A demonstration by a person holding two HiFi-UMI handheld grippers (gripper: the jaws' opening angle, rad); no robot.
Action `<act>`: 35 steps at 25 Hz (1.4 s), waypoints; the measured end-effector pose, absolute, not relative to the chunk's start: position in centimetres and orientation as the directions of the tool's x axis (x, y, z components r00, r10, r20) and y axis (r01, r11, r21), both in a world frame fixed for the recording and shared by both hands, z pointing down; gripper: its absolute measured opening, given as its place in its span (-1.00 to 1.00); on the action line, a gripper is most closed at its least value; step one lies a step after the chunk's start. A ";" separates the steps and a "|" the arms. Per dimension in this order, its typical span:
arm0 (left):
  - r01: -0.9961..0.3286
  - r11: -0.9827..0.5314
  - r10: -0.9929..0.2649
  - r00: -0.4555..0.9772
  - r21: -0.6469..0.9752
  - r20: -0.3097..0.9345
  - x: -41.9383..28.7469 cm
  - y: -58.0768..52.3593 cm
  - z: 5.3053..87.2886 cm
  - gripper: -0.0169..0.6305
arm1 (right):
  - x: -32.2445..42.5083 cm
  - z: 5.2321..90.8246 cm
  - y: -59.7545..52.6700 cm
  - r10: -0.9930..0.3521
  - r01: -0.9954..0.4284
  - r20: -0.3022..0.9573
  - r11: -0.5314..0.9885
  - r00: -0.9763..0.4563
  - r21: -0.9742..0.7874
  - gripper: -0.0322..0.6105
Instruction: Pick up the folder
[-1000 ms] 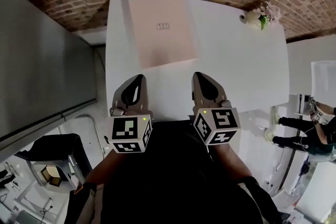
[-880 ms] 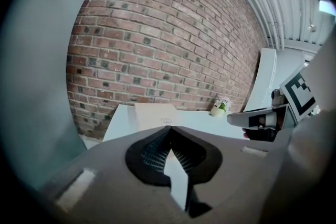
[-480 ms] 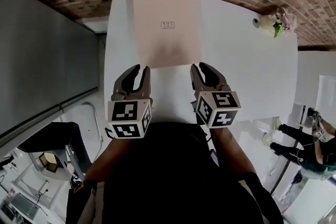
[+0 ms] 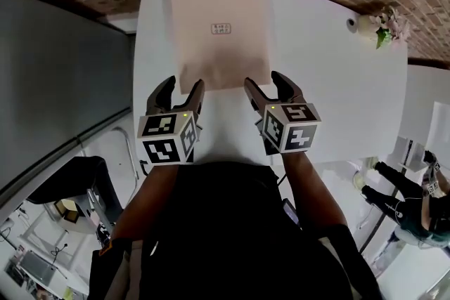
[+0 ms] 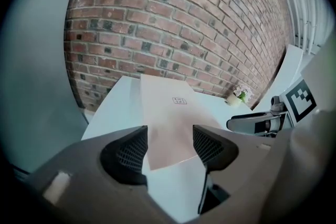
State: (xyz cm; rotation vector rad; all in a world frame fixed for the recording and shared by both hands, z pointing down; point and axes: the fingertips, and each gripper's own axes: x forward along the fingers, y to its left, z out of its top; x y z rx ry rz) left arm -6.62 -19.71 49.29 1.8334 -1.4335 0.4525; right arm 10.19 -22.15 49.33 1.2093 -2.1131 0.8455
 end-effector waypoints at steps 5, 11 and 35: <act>-0.930 -0.071 -0.634 0.321 0.361 0.704 -6.6 -20.5 51.1 0.06 | 10.2 51.1 -23.3 -0.490 -0.880 0.747 0.388 -0.449 -0.274 0.14; -0.923 -0.055 -0.598 0.336 0.380 0.728 -6.2 -21.1 52.8 0.19 | 10.4 52.4 -24.6 -0.446 -0.873 0.767 0.382 -0.462 -0.303 0.24; -0.915 -0.042 -0.534 0.361 0.402 0.765 -5.6 -21.7 56.3 0.27 | 10.0 56.2 -25.4 -0.338 -0.852 0.796 0.350 -0.502 -0.388 0.32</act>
